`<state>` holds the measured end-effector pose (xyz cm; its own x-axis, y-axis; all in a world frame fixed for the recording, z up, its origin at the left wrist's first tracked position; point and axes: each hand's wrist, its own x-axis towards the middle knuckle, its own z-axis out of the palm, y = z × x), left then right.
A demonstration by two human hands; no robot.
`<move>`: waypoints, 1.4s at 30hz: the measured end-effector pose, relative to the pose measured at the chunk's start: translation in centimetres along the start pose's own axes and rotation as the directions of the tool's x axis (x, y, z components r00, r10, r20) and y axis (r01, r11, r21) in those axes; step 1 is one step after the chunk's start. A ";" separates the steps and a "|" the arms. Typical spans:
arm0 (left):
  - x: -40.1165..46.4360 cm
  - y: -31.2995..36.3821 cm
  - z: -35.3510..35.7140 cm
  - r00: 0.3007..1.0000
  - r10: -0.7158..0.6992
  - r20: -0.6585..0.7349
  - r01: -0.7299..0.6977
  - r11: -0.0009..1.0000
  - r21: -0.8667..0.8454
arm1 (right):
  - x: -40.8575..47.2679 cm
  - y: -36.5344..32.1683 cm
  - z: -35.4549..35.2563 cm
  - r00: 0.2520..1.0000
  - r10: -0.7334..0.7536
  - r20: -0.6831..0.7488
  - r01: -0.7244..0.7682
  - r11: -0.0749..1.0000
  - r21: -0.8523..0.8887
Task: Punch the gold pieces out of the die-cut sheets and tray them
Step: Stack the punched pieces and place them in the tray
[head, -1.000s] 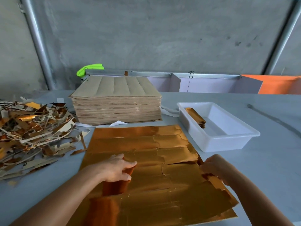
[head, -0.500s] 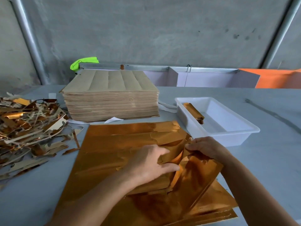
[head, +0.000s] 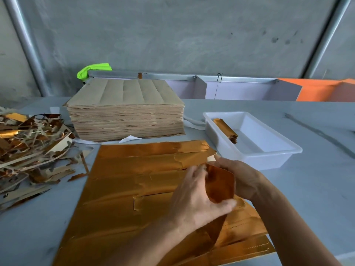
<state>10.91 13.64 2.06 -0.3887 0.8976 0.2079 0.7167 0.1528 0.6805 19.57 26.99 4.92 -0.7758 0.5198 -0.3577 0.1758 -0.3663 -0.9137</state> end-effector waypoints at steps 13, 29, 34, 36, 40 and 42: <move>-0.8 -3.4 -2.9 0.983 -0.100 0.153 0.182 0.586 -0.789 | -0.7 3.3 3.0 0.943 -0.285 -0.170 0.260 0.953 -0.157; -1.3 -1.2 -0.8 0.994 -0.100 0.050 0.108 0.742 -0.662 | -3.6 8.2 3.7 0.818 -0.508 -0.271 0.409 0.844 -0.347; -1.5 -1.4 -1.1 0.979 -0.134 0.152 0.202 0.616 -0.761 | -3.3 8.4 3.5 0.801 -0.551 -0.235 0.454 0.815 -0.361; -1.2 -1.7 -1.4 0.966 -0.162 0.200 0.257 0.559 -0.788 | -3.2 8.5 3.5 0.804 -0.557 -0.207 0.458 0.803 -0.380; -0.8 -1.8 -1.6 0.964 -0.159 0.215 0.267 0.513 -0.816 | -2.9 8.7 3.5 0.802 -0.572 -0.173 0.461 0.777 -0.429; -0.7 -1.9 -1.4 0.968 -0.178 0.180 0.247 0.507 -0.826 | -2.9 8.7 3.6 0.799 -0.577 -0.169 0.469 0.774 -0.426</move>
<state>9.01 12.15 1.64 -0.3991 0.9157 -0.0462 -0.2102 -0.0424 0.9767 21.14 19.48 -1.27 -0.6186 0.7573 0.2092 0.0306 0.2893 -0.9567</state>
